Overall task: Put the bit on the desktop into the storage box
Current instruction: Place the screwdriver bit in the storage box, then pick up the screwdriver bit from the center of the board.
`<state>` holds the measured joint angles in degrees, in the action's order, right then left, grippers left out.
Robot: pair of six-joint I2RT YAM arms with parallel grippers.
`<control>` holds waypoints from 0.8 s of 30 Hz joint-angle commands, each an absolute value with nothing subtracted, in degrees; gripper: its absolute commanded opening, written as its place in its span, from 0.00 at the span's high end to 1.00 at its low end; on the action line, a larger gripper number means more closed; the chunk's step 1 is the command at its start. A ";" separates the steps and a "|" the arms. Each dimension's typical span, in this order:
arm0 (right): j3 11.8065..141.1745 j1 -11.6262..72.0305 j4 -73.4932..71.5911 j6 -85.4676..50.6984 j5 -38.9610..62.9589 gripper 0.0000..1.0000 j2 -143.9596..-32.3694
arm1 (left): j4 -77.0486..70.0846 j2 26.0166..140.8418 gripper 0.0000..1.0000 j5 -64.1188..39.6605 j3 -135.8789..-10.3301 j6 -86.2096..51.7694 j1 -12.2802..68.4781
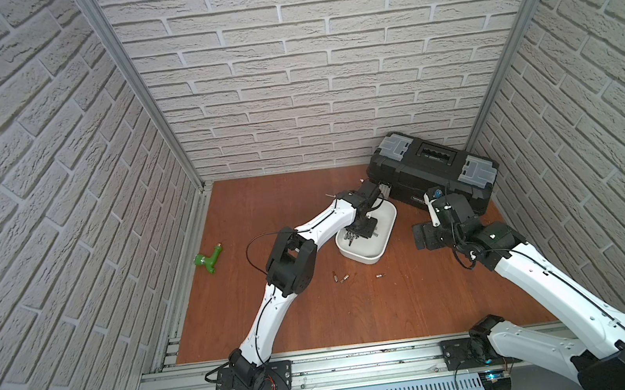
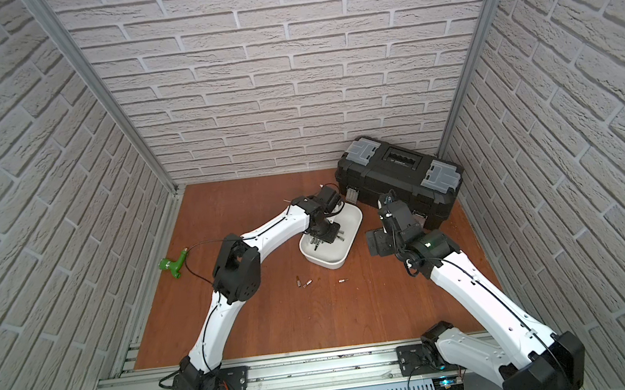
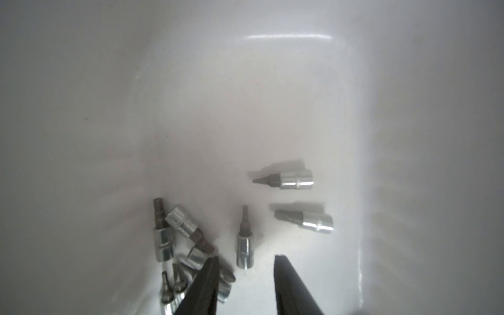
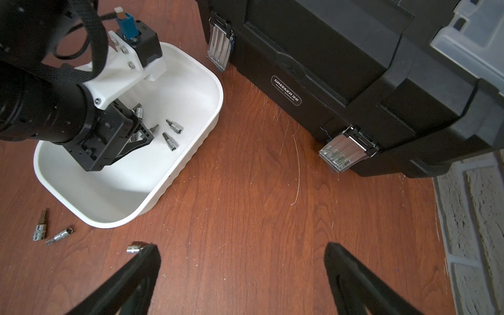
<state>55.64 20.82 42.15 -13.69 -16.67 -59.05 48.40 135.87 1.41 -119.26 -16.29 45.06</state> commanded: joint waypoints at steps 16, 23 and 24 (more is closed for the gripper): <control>57.77 20.40 44.00 -11.01 -11.60 0.01 -55.84 | 41.11 113.65 0.51 6.83 -102.42 -16.09 45.98; 59.05 20.46 46.53 -7.98 -11.41 0.01 -53.90 | 34.30 101.79 0.37 11.82 -90.02 -16.06 46.25; 59.19 20.42 46.73 -7.66 -10.94 0.01 -53.60 | 33.67 100.00 0.36 12.61 -88.61 -16.09 46.23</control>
